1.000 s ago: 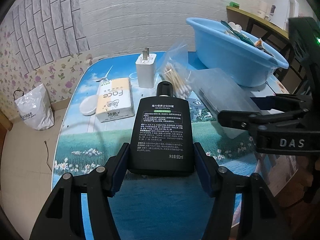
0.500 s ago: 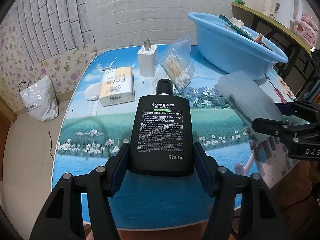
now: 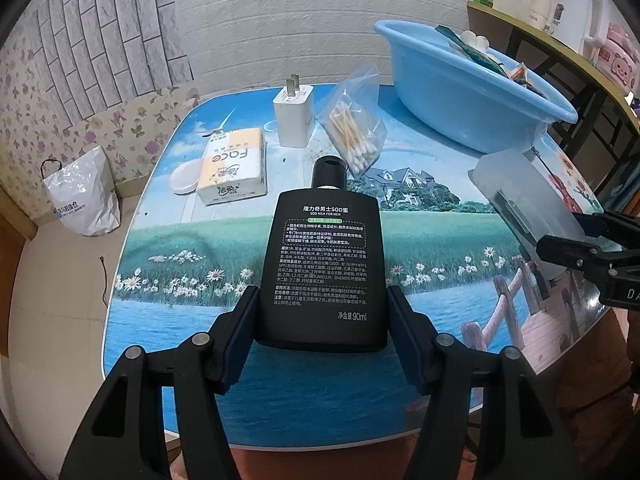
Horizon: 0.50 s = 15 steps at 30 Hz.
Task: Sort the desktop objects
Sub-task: 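Lift the black bottle with the left gripper while the right grasps and lifts the clear box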
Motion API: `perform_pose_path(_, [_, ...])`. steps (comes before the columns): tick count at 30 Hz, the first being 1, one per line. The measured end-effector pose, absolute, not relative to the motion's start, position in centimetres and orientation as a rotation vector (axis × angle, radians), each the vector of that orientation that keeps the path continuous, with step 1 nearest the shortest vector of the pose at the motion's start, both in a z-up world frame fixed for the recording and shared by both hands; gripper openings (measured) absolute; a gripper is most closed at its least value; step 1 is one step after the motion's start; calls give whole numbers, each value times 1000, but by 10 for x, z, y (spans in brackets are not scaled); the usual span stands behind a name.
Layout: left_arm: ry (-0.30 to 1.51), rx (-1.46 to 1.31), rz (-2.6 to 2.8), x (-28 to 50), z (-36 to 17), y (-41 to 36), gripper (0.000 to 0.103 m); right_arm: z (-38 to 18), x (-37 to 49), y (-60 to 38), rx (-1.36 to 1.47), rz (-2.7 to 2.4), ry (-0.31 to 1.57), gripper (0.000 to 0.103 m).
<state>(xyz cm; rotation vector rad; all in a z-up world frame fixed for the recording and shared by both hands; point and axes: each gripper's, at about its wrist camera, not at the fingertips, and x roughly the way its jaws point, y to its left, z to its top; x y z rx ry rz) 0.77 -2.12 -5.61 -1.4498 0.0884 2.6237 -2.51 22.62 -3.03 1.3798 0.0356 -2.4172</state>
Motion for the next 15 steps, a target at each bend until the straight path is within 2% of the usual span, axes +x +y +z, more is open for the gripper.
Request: perform_pose_path(15, [97,-1426,2600,-14,-62,-16,70,-38,-35,218,1378,-2447,103,68])
